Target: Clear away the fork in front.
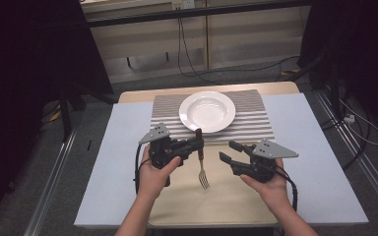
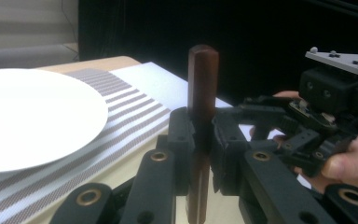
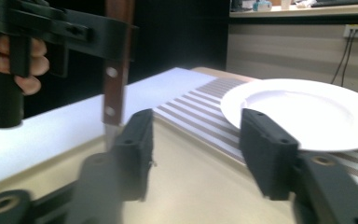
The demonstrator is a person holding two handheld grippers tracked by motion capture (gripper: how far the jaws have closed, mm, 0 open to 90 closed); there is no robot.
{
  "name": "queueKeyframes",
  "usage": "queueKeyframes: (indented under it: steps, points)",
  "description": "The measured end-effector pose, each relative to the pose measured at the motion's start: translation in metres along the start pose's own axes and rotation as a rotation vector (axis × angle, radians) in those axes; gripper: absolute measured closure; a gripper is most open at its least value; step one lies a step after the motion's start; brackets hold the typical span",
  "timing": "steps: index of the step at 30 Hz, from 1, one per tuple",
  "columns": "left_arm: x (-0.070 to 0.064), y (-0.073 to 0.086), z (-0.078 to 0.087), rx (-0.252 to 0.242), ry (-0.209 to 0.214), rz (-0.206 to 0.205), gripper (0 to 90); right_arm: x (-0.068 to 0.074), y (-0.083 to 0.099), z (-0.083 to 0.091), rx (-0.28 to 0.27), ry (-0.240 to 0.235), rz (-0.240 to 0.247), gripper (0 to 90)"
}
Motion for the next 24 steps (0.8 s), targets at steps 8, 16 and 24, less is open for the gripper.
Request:
queueKeyframes:
  steps: [8, 16, 24]
  points:
    - [0.011, 0.006, 0.015, 0.027, -0.001, 0.038, 80.3, -0.013, 0.01, 0.014, 0.019, 0.055, 0.017, 27.8]
    - [0.014, 0.011, 0.023, 0.061, 0.004, 0.064, 80.6, -0.021, 0.02, 0.02, 0.053, 0.071, 0.021, 21.3]
    - [0.016, 0.014, 0.027, 0.096, 0.014, 0.074, 80.6, -0.021, 0.019, 0.021, 0.059, 0.065, 0.022, 18.2]
Point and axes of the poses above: each handheld gripper's, and its own axes: z roughly backward along the jaws, y roughly out of its underside, x roughly to its left, the point moved 5 cm from there along -z, roughly forward along the jaws, and after that the axes turned 7 degrees about z, right-handed, at the moved point
